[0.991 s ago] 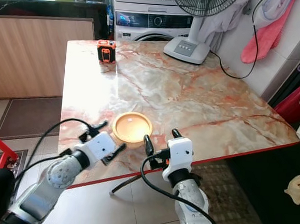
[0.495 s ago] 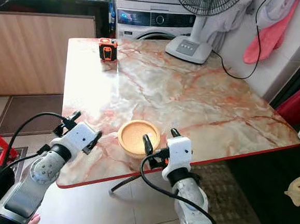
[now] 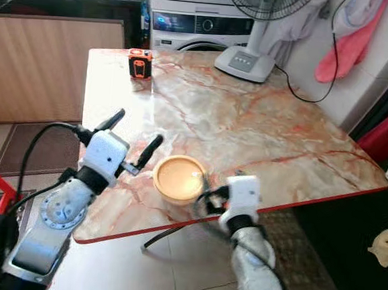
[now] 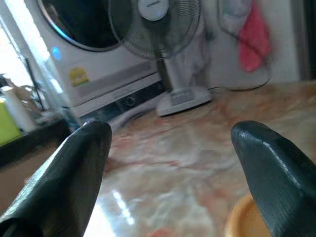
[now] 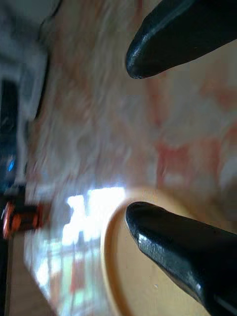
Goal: Restocking fridge
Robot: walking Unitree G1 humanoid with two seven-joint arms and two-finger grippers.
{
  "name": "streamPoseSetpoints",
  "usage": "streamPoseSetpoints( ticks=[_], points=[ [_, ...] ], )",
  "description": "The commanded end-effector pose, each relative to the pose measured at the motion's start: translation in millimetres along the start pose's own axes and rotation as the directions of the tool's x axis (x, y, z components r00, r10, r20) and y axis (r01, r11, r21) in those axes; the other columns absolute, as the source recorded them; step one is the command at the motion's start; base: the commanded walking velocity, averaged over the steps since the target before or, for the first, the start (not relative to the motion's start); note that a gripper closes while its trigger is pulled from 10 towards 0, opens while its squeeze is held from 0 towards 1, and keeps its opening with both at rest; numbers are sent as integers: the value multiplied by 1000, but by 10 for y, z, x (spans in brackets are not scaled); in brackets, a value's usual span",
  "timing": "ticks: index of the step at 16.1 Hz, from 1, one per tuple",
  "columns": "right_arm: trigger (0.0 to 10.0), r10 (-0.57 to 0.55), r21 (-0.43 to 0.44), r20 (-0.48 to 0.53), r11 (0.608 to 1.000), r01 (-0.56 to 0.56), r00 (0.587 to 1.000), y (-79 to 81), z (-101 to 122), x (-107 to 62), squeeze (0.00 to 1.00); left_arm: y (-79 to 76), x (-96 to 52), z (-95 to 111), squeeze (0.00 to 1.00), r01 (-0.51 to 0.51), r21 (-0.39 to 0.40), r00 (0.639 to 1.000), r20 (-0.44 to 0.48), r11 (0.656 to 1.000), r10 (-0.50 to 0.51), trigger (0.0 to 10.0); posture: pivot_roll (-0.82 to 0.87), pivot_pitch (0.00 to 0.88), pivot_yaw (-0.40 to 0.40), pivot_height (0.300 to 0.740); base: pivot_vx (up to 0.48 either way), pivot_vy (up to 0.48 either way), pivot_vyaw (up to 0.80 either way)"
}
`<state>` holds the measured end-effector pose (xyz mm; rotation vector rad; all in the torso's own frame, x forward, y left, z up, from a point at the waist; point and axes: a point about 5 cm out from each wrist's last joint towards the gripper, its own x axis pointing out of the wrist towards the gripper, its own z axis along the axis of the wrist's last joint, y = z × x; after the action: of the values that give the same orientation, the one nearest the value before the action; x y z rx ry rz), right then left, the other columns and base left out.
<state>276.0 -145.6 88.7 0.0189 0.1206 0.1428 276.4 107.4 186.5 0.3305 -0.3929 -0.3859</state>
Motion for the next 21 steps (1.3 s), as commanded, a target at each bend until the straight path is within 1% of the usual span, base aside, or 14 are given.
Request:
streamPoseSetpoints(
  ticks=[1,4,5,8,10,11,12,14,15,16,17,18,20,21],
  points=[
    [10000,-62,33,-51,997,63,997,-93,-35,18,0,-1,10,-102,0,-6,-46,998,-56,999,4,10000,-56,0,-92,740,0,0,0],
    [10000,-157,251,-172,948,197,973,-151,-101,5,0,83,11,-243,0,-107,-129,989,-114,986,92,10000,-62,0,-93,740,0,0,0],
    [10000,-157,363,-231,902,234,960,-123,-142,-14,0,124,4,-269,0,-143,-162,985,-123,976,124,10000,-61,0,-96,740,0,0,0],
    [10000,-120,436,-254,871,224,960,-84,-111,-49,0,209,-50,-322,0,-221,-241,972,-139,945,192,10000,-60,0,-104,740,0,0,0],
    [10000,-166,510,-233,818,266,958,-205,-40,-117,0,327,-125,-308,0,-291,-346,957,-114,892,268,10000,-59,0,-106,740,0,0,0],
    [10000,-179,524,-233,805,278,956,-244,-24,-136,0,379,-153,-315,0,-321,-362,947,-117,875,299,10000,-64,0,-104,740,0,0,0],
    [10000,-189,531,-244,795,294,951,-274,-19,-174,0,489,-240,-373,0,-375,-372,927,-137,849,349,10000,-67,0,-101,740,0,0,0],
    [10000,-193,599,-260,736,315,946,-228,-23,-204,0,696,-463,-602,0,-493,-330,868,-245,805,431,10000,-68,0,-95,740,0,0,0],
    [10000,-192,633,-264,705,320,945,-191,-27,-197,0,769,-538,-680,0,-531,-363,846,-284,766,452,10000,-67,0,-93,740,0,0,0],
    [10000,-190,647,-267,691,322,945,-176,-28,-193,0,797,-566,-713,0,-546,-384,837,-300,745,458,10000,-63,0,-93,740,0,0,0],
    [10000,-177,658,-284,678,326,942,-122,-38,-171,0,830,-594,-781,0,-562,-504,827,-344,655,445,10000,-60,0,-92,740,0,0,0],
    [10000,-157,667,-299,671,324,941,-74,-41,-154,0,803,-586,-812,0,-532,-566,847,-354,629,397,10000,-53,0,-91,740,0,0,0],
    [10000,-96,704,-325,640,309,941,40,-46,-119,0,696,-563,-861,0,-474,-620,879,-367,625,303,10000,-55,0,-90,740,0,0,0],
    [10000,-58,711,-336,639,294,940,96,-55,-108,0,660,-555,-893,0,-467,-607,880,-387,643,274,10000,-56,0,-90,740,0,0,0]
  ],
)
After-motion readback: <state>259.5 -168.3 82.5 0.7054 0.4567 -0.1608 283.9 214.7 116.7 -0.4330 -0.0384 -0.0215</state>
